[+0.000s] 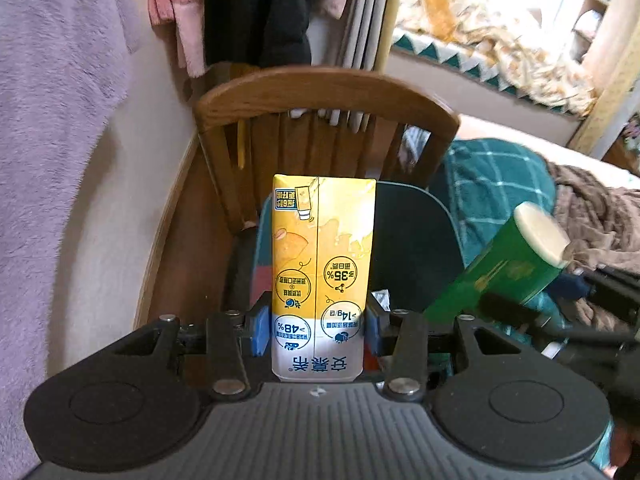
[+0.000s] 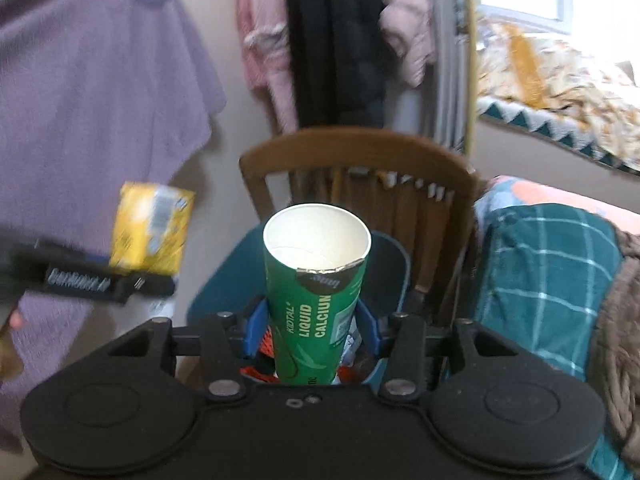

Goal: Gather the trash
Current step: 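Open both tools inside the teal wastebasket to drop carton and tube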

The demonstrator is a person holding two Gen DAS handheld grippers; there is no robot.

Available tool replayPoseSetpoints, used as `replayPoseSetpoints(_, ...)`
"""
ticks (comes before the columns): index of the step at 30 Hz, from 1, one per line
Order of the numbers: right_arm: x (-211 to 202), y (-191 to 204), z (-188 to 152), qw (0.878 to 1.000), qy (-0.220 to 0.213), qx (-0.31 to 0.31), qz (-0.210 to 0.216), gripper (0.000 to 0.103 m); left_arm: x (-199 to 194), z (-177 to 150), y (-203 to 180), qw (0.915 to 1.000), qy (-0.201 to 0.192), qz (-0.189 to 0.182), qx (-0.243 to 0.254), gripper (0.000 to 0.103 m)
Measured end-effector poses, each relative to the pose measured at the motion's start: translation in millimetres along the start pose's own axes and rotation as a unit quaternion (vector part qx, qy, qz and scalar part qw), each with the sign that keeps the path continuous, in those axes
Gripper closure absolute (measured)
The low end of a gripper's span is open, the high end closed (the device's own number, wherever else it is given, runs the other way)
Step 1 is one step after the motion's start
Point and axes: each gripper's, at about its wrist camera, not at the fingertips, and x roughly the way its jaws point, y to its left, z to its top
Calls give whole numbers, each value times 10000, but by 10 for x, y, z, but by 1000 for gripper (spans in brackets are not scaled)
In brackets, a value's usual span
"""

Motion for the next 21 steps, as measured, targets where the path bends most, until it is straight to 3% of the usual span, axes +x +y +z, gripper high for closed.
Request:
replayPoseSetpoints(9,842,30,-16,9925,820,-823,389,56,907,228,-226,9956,790,495,67,59)
replayPoseSetpoints(21,1228,-170,-180,9830,1523,-956,365,56,1564,186,-283,9849,1596,667,72,59)
